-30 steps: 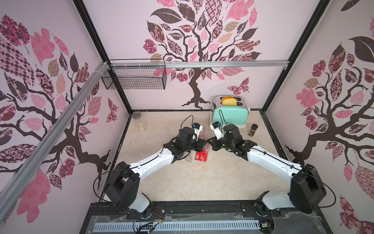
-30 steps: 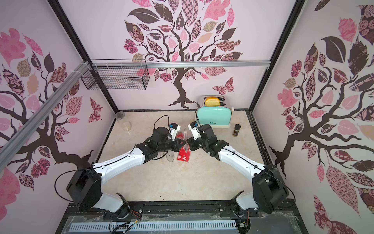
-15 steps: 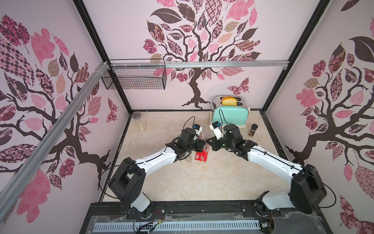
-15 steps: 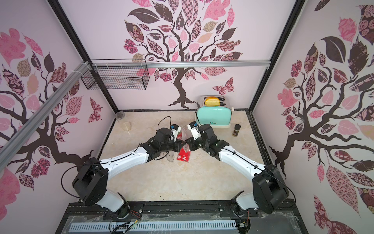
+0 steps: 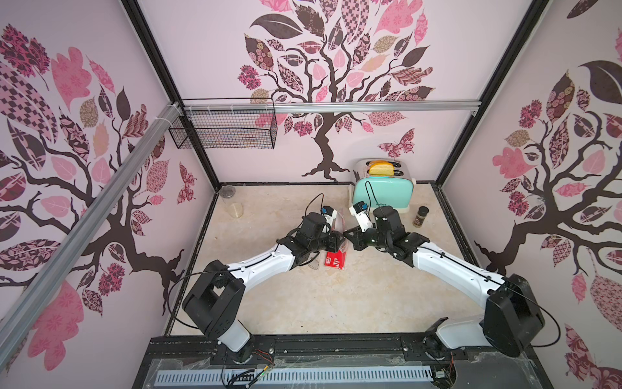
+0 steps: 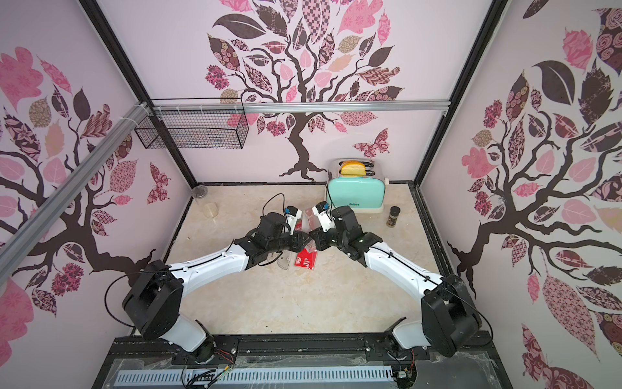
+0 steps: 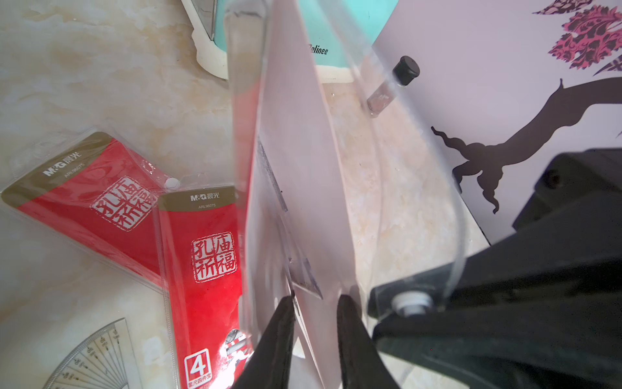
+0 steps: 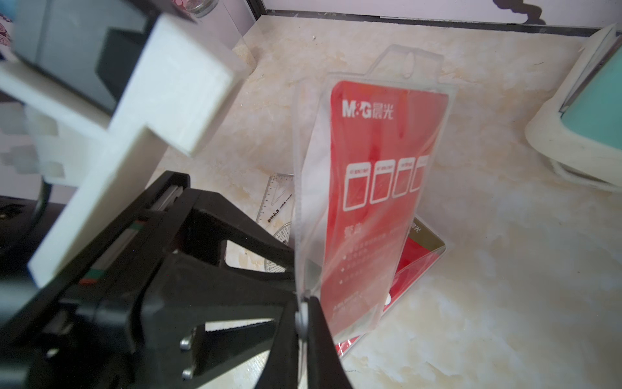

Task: Open the ruler set and take out the ruler
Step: Take out the ruler from the ruler set bag.

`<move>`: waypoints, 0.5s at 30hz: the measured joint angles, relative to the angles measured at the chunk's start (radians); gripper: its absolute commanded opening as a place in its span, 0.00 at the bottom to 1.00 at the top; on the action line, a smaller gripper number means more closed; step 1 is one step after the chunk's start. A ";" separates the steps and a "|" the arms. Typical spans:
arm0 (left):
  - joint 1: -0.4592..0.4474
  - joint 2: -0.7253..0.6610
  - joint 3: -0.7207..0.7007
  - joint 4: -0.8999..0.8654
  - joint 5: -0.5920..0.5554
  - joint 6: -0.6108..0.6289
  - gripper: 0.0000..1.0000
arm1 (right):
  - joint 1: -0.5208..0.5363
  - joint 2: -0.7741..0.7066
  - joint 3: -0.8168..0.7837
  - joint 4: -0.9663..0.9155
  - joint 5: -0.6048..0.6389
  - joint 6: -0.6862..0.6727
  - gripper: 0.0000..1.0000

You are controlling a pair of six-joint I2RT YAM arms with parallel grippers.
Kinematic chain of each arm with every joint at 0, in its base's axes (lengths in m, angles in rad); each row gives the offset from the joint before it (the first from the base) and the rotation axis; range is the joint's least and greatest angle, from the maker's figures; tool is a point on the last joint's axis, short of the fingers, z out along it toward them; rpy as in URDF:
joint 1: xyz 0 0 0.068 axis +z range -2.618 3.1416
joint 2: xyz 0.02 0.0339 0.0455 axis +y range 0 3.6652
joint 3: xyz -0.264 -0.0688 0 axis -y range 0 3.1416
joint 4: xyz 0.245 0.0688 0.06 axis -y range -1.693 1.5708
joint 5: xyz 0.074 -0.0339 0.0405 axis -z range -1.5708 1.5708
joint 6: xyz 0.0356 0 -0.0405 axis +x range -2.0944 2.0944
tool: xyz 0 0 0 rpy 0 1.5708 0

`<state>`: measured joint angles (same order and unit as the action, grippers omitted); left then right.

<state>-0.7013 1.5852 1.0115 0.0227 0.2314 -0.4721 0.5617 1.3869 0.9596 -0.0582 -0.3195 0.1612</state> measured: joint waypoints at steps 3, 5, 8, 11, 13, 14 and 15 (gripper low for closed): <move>0.000 0.013 0.000 0.023 0.017 -0.006 0.17 | 0.000 -0.002 0.000 -0.002 0.000 0.000 0.00; 0.000 0.027 0.000 0.034 0.027 -0.010 0.15 | 0.000 -0.004 0.000 -0.006 -0.001 0.000 0.00; 0.000 0.046 0.009 0.037 0.042 -0.013 0.15 | -0.001 -0.005 0.000 -0.017 0.000 -0.001 0.00; 0.000 0.058 0.023 0.039 0.050 -0.018 0.16 | -0.002 -0.008 0.000 -0.023 0.001 -0.003 0.00; 0.000 0.064 0.027 0.044 0.055 -0.021 0.18 | -0.003 -0.014 0.000 -0.029 0.003 -0.004 0.00; 0.000 0.064 0.028 0.047 0.057 -0.025 0.20 | -0.004 -0.019 0.000 -0.031 0.004 -0.004 0.00; 0.000 0.064 0.028 0.050 0.058 -0.027 0.21 | -0.005 -0.021 0.000 -0.032 0.005 -0.004 0.00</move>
<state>-0.7013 1.6493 1.0397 0.0723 0.2890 -0.4992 0.5564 1.3655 0.9596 -0.0902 -0.3149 0.1574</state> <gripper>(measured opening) 0.191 0.078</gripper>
